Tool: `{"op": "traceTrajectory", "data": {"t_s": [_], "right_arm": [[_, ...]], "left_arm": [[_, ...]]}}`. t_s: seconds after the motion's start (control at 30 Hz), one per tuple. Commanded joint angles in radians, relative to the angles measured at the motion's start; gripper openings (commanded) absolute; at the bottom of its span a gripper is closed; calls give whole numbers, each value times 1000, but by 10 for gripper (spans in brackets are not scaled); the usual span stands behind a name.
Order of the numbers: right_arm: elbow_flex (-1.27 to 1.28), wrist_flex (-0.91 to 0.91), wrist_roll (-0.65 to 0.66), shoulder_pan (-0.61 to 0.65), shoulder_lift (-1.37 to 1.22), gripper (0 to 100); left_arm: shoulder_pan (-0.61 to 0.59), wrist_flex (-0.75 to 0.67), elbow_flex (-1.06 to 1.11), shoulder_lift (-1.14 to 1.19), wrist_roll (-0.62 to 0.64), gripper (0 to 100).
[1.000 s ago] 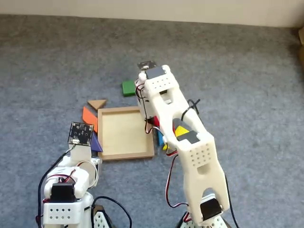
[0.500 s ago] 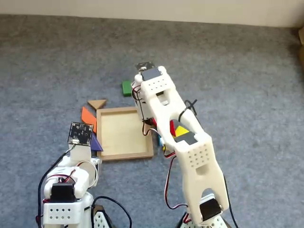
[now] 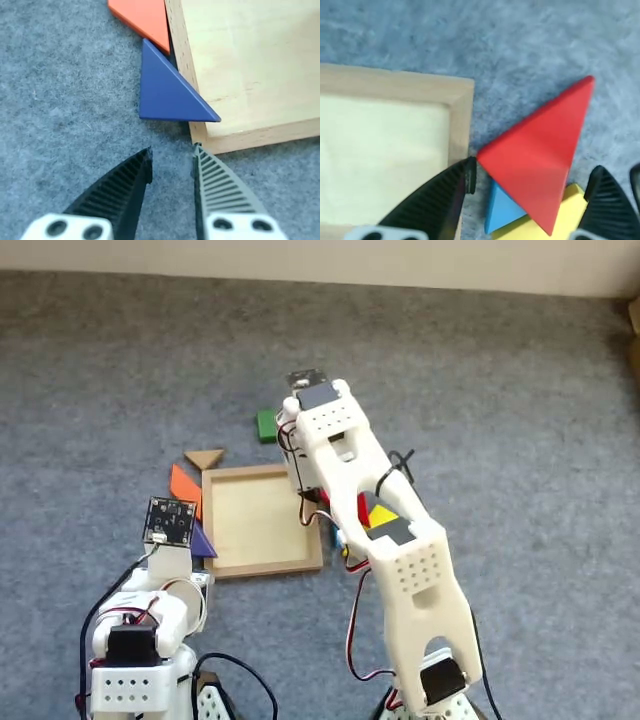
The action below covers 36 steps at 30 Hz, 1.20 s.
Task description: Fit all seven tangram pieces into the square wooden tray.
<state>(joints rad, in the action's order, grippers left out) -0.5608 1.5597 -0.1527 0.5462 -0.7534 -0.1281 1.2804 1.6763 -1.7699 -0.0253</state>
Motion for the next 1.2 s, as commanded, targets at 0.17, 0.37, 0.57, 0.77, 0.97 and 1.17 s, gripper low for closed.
{"op": "traceTrajectory", "data": {"t_s": [0.17,0.37,0.57,0.77,0.97,1.17], "right_arm": [[-33,-27,-40,36,5,348],[-27,-58,-43,-15,5,348],[4,-96,-40,-31,-64,348],[2,-31,-40,-35,-84,347],[2,25,-9,-31,-73,347],[4,53,43,-24,-73,349]], "left_arm": [[13,5,21,-54,-5,140],[13,5,21,-54,-5,140],[13,5,21,-54,-5,140],[13,5,21,-54,-5,140],[13,5,21,-54,-5,140],[13,5,21,-54,-5,140]]}}
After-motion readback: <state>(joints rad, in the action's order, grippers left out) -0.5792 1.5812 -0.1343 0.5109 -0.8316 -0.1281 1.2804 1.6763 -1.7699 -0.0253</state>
